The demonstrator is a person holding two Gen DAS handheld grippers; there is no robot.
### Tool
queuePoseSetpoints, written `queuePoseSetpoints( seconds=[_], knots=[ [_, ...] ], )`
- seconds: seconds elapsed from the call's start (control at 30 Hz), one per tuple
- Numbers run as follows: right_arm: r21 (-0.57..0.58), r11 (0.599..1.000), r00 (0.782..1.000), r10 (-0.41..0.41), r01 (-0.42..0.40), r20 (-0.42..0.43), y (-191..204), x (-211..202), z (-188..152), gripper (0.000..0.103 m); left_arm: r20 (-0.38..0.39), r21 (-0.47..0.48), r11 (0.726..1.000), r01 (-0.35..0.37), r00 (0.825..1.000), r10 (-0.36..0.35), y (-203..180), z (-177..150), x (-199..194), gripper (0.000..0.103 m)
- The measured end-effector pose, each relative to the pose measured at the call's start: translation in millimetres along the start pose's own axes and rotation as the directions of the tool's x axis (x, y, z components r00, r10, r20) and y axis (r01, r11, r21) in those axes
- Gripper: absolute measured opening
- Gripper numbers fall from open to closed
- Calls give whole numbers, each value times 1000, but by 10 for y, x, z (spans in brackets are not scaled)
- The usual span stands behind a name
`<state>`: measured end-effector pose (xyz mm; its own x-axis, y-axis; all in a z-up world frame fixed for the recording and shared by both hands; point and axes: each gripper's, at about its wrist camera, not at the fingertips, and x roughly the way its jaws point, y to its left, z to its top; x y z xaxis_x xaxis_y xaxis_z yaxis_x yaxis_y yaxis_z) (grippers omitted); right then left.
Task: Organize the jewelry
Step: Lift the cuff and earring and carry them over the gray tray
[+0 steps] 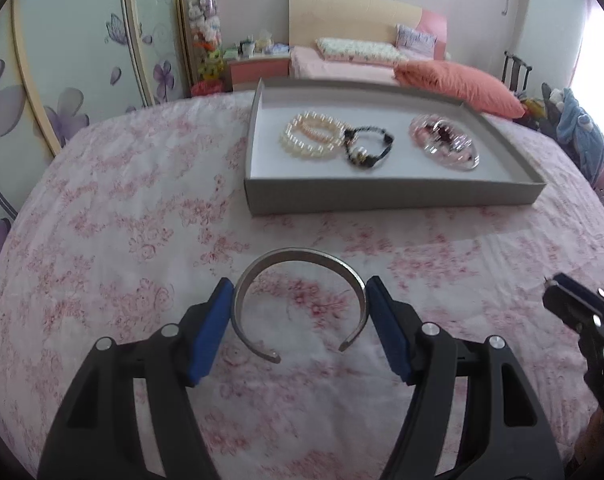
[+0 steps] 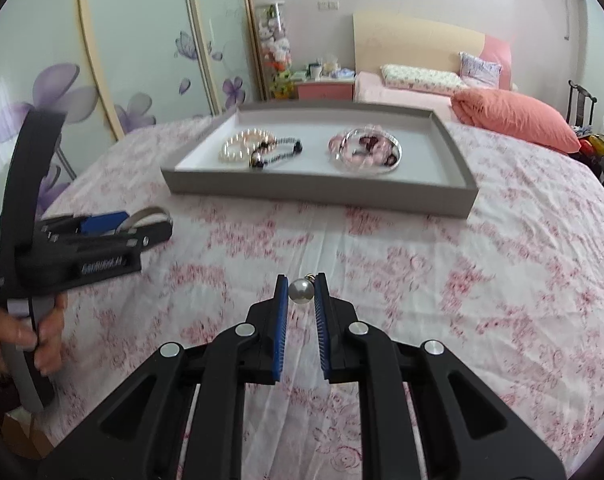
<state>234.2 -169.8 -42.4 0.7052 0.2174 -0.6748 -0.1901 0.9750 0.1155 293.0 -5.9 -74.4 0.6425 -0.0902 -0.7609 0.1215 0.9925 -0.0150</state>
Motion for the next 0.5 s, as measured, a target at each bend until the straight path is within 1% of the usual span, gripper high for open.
queuePoseSetpoints(
  seconds=[0.17, 0.3, 0.4, 0.43, 0.5],
  knots=[
    [1, 1000, 997, -8, 8, 76, 16, -145, 110, 14, 91, -1, 1000, 15, 996, -15, -108, -19, -296, 66],
    [-1, 1000, 987, -24, 25, 157, 39, -301, 193, 14, 171, 6, 1000, 11, 985, -11, -198, -44, -536, 66],
    [-1, 999, 974, -41, 42, 222, 52, -429, 245, 14, 256, 11, 1000, -9, 967, 6, -269, -57, -747, 66],
    [-3, 999, 967, -46, 48, 250, 59, -480, 262, 14, 296, 10, 1000, -13, 955, 9, -290, -64, -847, 66],
    [-9, 998, 952, -55, 61, 300, 72, -575, 297, 14, 352, 11, 1000, -23, 936, 17, -316, -74, -985, 66]
  ],
)
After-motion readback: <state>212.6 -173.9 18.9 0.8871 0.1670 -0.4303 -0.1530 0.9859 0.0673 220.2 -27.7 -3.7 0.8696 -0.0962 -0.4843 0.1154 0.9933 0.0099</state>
